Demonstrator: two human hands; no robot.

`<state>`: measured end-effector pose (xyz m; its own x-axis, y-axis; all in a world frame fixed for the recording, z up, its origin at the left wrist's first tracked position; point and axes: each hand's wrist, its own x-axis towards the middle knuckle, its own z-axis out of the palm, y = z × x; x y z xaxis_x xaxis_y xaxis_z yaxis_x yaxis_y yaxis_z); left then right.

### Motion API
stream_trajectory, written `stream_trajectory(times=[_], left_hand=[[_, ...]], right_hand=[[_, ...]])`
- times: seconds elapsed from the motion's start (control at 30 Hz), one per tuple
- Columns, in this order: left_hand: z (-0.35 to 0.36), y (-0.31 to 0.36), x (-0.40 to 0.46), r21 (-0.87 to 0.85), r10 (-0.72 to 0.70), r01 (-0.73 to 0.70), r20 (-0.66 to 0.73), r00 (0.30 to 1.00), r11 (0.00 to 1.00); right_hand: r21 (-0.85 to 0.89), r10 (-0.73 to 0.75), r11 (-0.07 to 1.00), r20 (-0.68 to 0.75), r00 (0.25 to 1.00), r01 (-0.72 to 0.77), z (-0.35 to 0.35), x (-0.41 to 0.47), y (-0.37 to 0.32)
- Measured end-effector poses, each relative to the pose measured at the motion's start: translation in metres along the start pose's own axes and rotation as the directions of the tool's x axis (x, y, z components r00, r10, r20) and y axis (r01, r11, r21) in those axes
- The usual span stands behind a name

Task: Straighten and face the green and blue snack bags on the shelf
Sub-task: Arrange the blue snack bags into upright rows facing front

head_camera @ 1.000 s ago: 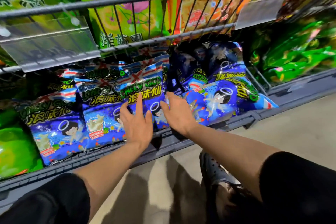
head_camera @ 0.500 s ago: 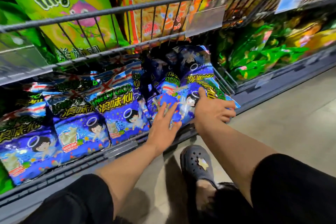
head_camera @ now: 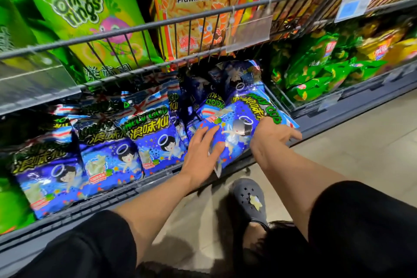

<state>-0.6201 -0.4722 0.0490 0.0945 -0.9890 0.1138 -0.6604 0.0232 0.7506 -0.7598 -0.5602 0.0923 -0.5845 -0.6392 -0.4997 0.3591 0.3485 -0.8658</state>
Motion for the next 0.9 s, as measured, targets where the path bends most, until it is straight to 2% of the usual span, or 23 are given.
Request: stream_trajectory(times=[0.07, 0.17, 0.23, 0.3, 0.37, 0.47, 0.63, 0.77, 0.9], left_hand=[[-0.009, 0.011, -0.001, -0.024, -0.017, 0.017, -0.024, 1.000, 1.000], [-0.030, 0.022, -0.003, -0.023, -0.113, 0.111, -0.069, 0.991, 0.994], [-0.047, 0.026, -0.004, -0.026, -0.211, 0.209, -0.085, 0.974, 0.977], [-0.067, 0.032, -0.004, -0.161, -0.315, 0.298, -0.092, 0.945, 0.941], [-0.081, 0.039, -0.002, -0.394, -0.425, 0.377, -0.039, 0.904, 0.838], [-0.090, 0.028, -0.004, -0.544, -0.487, 0.437, 0.058, 0.871, 0.717], [-0.103, -0.006, -0.017, -0.585, -0.494, 0.467, 0.126, 0.860, 0.663], [-0.127, -0.026, -0.026, -0.647, -0.569, 0.463, 0.054, 0.820, 0.606], [-0.154, -0.051, -0.049, -0.657, -0.622, 0.471, 0.003, 0.783, 0.589]], right_hand=[[0.020, -0.093, 0.996, 0.021, 0.995, 0.092, -0.002, -0.009, -0.006], [0.093, -0.218, 0.975, 0.243, 0.945, 0.201, -0.001, -0.019, -0.015], [0.115, -0.180, 0.983, 0.446, 0.877, 0.144, 0.001, -0.025, -0.020], [0.084, -0.123, 0.992, 0.617, 0.777, 0.090, 0.001, -0.033, -0.023], [0.052, -0.088, 0.996, 0.719, 0.689, 0.073, 0.002, -0.042, -0.025], [0.004, -0.051, 0.997, 0.803, 0.593, 0.080, 0.011, -0.050, -0.023], [-0.096, 0.007, 0.981, 0.887, 0.462, 0.169, 0.035, -0.071, -0.004], [-0.134, 0.021, 0.962, 0.906, 0.423, 0.239, 0.062, -0.096, 0.021], [-0.146, 0.031, 0.938, 0.939, 0.342, 0.315, 0.081, -0.130, 0.048]])
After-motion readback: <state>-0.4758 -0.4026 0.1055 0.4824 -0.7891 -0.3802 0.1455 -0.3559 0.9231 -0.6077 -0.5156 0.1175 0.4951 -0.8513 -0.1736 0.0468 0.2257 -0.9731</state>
